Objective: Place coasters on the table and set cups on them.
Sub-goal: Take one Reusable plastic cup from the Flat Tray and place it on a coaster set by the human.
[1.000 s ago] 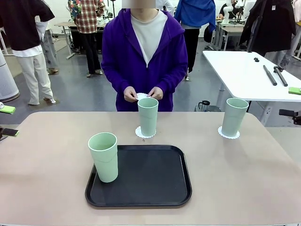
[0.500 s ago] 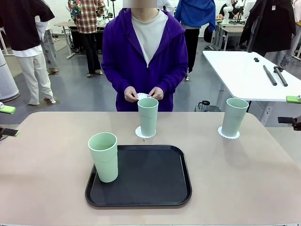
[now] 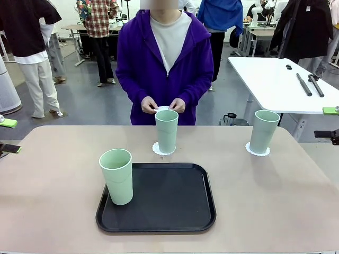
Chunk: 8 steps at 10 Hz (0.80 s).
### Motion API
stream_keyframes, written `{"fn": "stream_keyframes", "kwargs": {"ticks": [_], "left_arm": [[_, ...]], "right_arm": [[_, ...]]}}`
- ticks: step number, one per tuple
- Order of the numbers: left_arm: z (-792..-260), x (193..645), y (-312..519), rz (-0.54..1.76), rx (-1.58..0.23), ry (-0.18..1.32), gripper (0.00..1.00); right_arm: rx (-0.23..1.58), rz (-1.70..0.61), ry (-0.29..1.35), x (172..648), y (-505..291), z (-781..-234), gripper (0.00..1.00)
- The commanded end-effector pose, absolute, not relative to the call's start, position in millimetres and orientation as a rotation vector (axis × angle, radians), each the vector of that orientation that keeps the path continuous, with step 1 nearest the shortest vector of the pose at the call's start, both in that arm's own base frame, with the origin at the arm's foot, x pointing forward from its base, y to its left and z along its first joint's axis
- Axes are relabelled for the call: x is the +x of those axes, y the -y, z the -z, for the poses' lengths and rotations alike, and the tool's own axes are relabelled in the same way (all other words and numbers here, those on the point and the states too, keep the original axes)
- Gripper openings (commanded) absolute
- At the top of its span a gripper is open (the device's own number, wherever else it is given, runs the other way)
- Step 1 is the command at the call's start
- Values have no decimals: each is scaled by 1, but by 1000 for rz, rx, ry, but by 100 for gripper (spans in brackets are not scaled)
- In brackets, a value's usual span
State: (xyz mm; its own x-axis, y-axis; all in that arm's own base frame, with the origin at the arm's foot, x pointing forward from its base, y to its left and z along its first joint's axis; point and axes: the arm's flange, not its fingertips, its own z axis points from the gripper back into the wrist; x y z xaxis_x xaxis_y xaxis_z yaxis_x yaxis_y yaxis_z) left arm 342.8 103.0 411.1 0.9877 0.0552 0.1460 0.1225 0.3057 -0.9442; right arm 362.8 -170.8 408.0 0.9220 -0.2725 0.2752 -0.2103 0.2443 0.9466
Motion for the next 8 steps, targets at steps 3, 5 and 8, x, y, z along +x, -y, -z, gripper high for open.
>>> {"fn": "stream_keyframes", "kwargs": {"ticks": [3,5,8], "left_arm": [[-413,343,-103,54,-1278,180,100],[-413,343,-103,54,-1278,180,100],[-413,343,-103,54,-1278,180,100]], "right_arm": [[1331,50,436,364,169,-408,100],[1331,50,436,364,169,-408,100],[1331,50,436,364,169,-408,100]]}}
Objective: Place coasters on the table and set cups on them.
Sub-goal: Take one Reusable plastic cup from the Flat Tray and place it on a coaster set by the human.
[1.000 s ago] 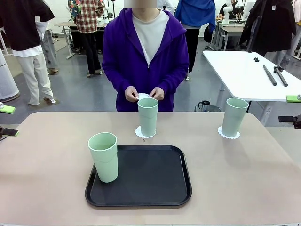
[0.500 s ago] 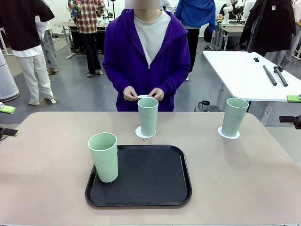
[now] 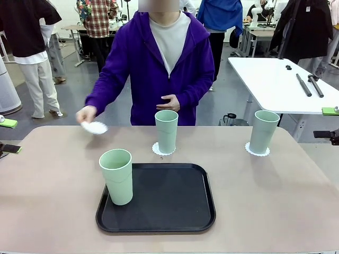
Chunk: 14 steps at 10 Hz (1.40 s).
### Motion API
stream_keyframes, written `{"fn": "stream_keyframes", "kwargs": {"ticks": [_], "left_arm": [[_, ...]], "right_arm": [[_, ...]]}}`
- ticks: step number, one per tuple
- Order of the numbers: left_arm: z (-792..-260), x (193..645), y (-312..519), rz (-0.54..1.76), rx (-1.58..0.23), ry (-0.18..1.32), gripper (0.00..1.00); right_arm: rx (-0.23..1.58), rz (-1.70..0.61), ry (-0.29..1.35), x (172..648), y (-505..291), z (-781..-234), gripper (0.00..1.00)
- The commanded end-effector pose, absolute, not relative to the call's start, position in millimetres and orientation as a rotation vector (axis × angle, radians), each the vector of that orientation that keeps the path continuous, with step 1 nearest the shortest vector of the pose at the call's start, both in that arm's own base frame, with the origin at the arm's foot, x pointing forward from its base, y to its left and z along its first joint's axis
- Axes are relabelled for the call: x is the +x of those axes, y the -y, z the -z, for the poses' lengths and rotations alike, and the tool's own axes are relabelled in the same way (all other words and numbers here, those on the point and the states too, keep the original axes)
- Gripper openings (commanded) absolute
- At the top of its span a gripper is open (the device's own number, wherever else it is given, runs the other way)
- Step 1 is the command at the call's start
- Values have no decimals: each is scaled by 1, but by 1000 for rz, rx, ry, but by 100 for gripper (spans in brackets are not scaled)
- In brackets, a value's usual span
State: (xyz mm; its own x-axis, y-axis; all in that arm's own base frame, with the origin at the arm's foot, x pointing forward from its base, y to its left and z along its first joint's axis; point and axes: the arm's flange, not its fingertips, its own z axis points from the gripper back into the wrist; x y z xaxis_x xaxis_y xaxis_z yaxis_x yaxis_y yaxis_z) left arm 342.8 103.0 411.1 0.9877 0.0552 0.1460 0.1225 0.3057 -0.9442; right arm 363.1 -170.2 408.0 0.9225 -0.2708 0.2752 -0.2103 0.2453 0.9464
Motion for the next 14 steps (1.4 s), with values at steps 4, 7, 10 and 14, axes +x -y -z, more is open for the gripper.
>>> {"fn": "stream_keyframes", "kwargs": {"ticks": [4,7,10,14], "left_arm": [[-413,343,-103,54,-1278,180,100],[-413,343,-103,54,-1278,180,100],[-413,343,-103,54,-1278,180,100],[-411,343,-103,45,-1261,162,100]], "right_arm": [[1331,50,436,364,169,-408,100],[1331,50,436,364,169,-408,100],[1331,50,436,364,169,-408,100],[1331,50,436,364,169,-408,100]]}}
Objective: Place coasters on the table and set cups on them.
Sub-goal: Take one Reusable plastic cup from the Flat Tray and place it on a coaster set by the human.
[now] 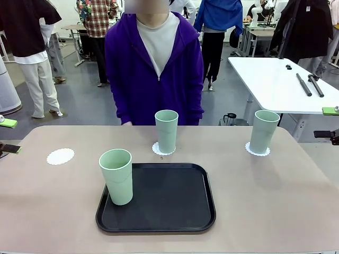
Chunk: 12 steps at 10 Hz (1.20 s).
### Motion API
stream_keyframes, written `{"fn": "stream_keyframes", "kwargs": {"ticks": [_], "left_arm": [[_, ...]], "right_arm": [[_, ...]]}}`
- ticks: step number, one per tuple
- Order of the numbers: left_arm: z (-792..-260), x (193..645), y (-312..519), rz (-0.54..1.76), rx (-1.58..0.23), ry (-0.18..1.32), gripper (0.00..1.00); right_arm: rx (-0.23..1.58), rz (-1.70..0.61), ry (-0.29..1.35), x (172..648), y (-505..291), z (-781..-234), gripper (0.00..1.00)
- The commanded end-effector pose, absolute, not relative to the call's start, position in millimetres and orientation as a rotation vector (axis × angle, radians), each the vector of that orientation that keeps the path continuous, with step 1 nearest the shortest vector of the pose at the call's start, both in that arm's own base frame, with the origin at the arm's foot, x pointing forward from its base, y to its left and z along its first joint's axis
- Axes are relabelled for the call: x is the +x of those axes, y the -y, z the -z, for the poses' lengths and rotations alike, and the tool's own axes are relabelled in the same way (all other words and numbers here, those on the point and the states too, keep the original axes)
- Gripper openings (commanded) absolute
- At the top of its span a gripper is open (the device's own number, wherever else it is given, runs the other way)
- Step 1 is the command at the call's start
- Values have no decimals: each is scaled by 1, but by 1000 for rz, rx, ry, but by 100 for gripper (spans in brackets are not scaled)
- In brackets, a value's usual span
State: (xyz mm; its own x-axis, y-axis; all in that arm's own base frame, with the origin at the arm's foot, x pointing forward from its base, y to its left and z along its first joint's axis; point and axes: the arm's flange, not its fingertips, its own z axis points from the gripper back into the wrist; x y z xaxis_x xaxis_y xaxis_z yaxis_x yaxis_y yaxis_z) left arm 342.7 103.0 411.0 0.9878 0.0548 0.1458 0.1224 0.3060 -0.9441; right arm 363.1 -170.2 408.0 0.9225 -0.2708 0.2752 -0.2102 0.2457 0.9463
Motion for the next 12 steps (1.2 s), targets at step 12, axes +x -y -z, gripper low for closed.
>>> {"fn": "stream_keyframes", "kwargs": {"ticks": [12], "left_arm": [[-506,387,85,1267,-205,289,100]], "right_arm": [[1331,50,436,364,169,-408,100]]}}
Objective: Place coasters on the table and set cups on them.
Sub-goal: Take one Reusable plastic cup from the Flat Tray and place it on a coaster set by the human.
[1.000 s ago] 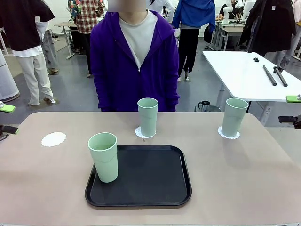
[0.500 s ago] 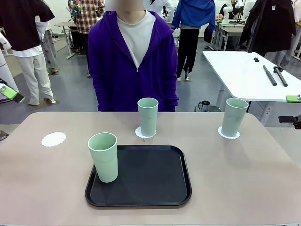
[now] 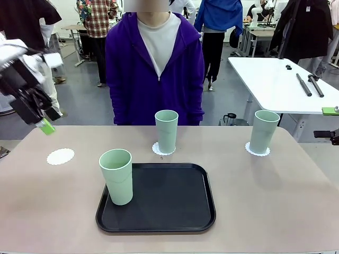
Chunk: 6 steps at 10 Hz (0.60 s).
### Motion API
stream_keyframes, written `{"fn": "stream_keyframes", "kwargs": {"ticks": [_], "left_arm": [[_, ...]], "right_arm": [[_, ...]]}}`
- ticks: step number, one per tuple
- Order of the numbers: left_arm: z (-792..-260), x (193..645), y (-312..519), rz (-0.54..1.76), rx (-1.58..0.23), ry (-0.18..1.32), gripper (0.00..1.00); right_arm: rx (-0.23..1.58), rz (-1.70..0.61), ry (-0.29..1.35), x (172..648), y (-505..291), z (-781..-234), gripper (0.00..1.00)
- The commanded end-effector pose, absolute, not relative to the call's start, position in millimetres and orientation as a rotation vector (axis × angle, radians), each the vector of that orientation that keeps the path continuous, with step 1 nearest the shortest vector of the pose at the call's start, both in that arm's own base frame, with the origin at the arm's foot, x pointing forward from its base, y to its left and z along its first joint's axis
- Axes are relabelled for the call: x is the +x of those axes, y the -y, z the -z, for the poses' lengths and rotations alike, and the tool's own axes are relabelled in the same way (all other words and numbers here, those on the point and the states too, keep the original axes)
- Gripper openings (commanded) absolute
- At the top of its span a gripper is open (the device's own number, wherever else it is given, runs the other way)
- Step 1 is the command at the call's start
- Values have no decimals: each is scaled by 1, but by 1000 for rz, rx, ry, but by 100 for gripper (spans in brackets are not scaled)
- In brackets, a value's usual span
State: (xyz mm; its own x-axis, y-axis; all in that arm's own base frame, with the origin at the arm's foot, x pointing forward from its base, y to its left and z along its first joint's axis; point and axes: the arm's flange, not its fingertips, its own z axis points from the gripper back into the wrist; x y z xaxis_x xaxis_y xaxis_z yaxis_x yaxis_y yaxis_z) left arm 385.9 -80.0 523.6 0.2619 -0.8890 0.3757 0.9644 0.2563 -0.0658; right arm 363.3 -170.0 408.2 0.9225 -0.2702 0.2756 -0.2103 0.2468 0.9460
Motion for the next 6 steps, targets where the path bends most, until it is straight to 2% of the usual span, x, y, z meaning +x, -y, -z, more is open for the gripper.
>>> {"fn": "stream_keyframes", "kwargs": {"ticks": [1,3,6], "left_arm": [[-493,383,95,1284,-163,267,100],[-480,380,106,1297,-180,270,100],[-492,383,103,1333,-181,276,100]], "right_arm": [[1331,50,436,364,169,-408,100],[1331,50,436,364,169,-408,100],[1331,50,436,364,169,-408,100]]}}
